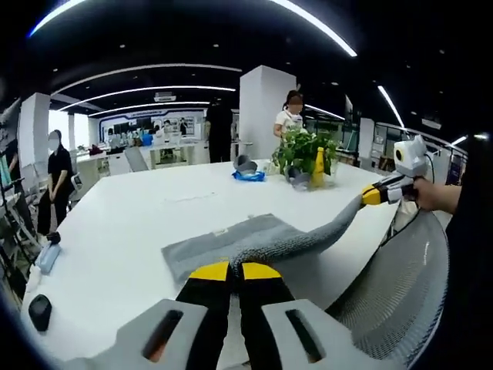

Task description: Fold the towel on the table until its edges align and the towel forms a compact rectangular stack.

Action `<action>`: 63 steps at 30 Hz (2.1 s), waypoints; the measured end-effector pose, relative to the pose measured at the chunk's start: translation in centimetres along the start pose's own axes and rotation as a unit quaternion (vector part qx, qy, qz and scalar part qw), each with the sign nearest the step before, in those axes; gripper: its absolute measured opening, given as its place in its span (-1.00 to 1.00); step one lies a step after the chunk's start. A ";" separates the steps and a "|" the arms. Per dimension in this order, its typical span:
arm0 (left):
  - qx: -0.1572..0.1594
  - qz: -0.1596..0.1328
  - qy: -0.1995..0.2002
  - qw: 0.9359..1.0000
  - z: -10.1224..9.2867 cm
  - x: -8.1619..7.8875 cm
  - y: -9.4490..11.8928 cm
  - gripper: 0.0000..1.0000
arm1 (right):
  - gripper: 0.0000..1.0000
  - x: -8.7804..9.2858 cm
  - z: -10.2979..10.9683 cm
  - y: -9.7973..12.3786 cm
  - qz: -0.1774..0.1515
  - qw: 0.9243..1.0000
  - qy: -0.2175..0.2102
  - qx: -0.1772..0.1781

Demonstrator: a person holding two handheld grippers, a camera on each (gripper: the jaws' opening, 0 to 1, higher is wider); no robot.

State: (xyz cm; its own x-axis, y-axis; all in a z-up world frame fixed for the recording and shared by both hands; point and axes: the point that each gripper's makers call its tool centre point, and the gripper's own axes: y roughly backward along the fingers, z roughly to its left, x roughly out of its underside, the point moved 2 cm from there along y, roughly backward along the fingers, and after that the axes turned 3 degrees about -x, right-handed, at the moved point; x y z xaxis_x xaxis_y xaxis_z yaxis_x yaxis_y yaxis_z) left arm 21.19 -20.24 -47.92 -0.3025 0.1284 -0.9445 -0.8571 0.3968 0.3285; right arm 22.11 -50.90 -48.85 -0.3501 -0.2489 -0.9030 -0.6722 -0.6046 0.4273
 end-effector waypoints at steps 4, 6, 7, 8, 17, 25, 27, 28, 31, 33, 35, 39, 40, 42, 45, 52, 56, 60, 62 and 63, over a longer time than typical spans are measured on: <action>0.008 -0.014 0.016 1.000 -0.3 -0.4 0.1 -0.94 | -1.00 -0.2 0.3 0.6 -0.003 1.000 0.003 0.005; 0.007 -0.023 0.023 0.999 -0.2 -0.7 0.3 -0.94 | -1.00 -0.3 0.4 1.0 -0.003 1.000 0.007 0.005; 0.007 -0.024 0.025 0.999 -0.3 -0.8 0.3 -0.94 | -1.00 -0.3 0.4 1.1 -0.003 1.000 0.009 0.005; 0.006 -0.025 0.025 0.999 -0.3 -0.9 0.4 -0.94 | -1.00 -0.4 0.5 1.4 -0.004 1.000 0.009 0.006; -0.009 -0.023 0.026 0.999 -1.0 -1.0 2.4 -0.94 | -1.00 -1.1 1.0 2.1 -0.012 1.000 0.025 0.008; -0.025 -0.035 0.040 0.998 -0.6 -1.7 3.7 -0.94 | -1.00 -1.9 1.8 2.5 -0.019 1.000 0.024 -0.003; -0.025 -0.038 0.051 0.998 -0.5 -1.9 3.9 -0.94 | -1.00 -1.9 2.0 2.7 -0.018 0.999 0.027 -0.002; -0.024 -0.041 0.057 0.997 -0.5 -2.0 3.9 -0.94 | -1.00 -1.8 2.1 2.8 -0.015 0.999 0.029 -0.002; -0.027 -0.042 0.051 0.997 -0.7 -2.2 4.0 -0.94 | -1.00 -1.9 2.4 3.1 -0.022 1.000 0.020 0.002; -0.028 -0.041 0.050 0.998 -0.9 -2.2 4.1 -0.94 | -1.00 -1.8 2.4 3.2 -0.025 1.000 0.014 0.007; -0.025 -0.043 0.054 0.997 -1.1 -2.3 4.2 -0.94 | -1.00 -1.4 2.3 3.2 -0.027 1.000 0.008 0.013; -0.021 -0.040 0.056 0.997 -1.3 -2.1 4.4 -0.94 | -1.00 -0.9 2.5 3.3 -0.022 1.000 -0.002 0.017; -0.021 -0.038 0.056 0.997 -1.3 -2.0 4.5 -0.94 | -1.00 -0.9 2.6 3.5 -0.022 1.000 -0.004 0.016; -0.022 -0.039 0.058 0.997 -1.3 -2.1 4.7 -0.94 | -1.00 -1.1 2.8 3.8 -0.025 1.000 -0.006 0.015; -0.021 -0.044 0.057 0.997 -1.4 -2.4 5.0 -0.94 | -1.00 -1.2 3.1 4.4 -0.029 1.000 0.002 0.010; -0.015 -0.045 0.031 0.998 -1.4 -2.6 4.8 -0.94 | -1.00 -1.1 3.1 4.2 -0.021 1.000 0.002 0.009; -0.013 -0.046 0.022 0.999 -1.1 -2.8 4.5 -0.94 | -1.00 -1.5 2.9 3.8 -0.028 1.000 0.001 0.010; -0.010 -0.035 0.006 0.999 -0.6 -2.7 4.3 -0.94 | -1.00 -1.7 2.5 3.2 -0.021 1.000 0.008 0.008; -0.009 -0.035 0.007 0.999 -0.7 -3.0 4.4 -0.94 | -1.00 -1.9 2.2 2.8 -0.019 1.000 0.014 0.008; -0.012 -0.035 0.008 0.999 -0.7 -2.9 4.4 -0.94 | -1.00 -2.0 2.0 2.5 -0.023 1.000 0.015 0.009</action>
State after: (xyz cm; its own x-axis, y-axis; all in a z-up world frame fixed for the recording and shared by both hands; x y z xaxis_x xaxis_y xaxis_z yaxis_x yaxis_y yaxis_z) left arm 18.01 -19.53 -43.68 -0.2477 0.0861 -0.9650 -0.8859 0.3830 0.2616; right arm 19.81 -50.43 -45.84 -0.2985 -0.2444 -0.9226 -0.6994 -0.6017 0.3857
